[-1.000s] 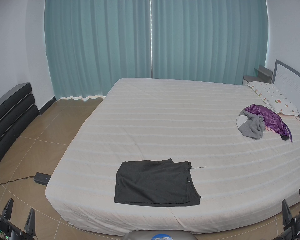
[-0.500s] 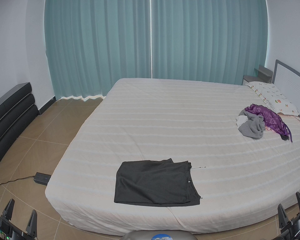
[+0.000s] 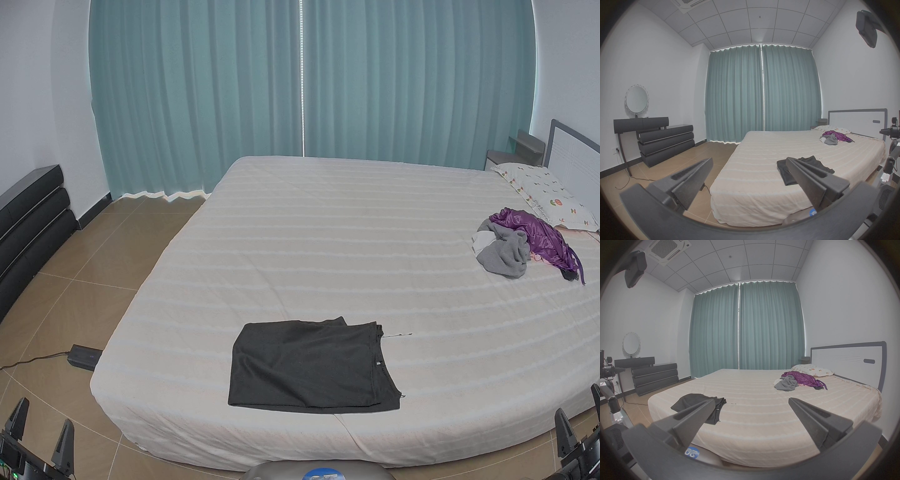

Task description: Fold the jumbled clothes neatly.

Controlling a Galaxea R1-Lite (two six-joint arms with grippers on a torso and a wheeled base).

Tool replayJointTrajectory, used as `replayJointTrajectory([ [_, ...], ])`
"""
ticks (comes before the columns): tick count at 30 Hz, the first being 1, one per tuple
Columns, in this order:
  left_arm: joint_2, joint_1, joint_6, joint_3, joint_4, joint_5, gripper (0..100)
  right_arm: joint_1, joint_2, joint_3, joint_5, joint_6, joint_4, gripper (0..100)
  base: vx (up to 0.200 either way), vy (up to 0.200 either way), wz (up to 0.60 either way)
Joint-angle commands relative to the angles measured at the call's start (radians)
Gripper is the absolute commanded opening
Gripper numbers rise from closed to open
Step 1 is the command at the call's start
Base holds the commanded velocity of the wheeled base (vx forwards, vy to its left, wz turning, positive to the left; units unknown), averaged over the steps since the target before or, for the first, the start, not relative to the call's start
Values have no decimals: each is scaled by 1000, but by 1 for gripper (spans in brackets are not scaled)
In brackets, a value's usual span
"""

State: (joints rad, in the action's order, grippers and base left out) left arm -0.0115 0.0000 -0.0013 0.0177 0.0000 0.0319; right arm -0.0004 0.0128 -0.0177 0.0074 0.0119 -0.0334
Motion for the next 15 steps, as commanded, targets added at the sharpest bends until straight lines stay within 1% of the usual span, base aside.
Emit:
replayJointTrajectory([
  [1,11,0,0,-18,0,0,100,0,-11,5,0,-1,0,100,0,0,0],
  [15,11,0,0,-18,0,0,100,3,-11,5,3,-1,0,100,0,0,0],
])
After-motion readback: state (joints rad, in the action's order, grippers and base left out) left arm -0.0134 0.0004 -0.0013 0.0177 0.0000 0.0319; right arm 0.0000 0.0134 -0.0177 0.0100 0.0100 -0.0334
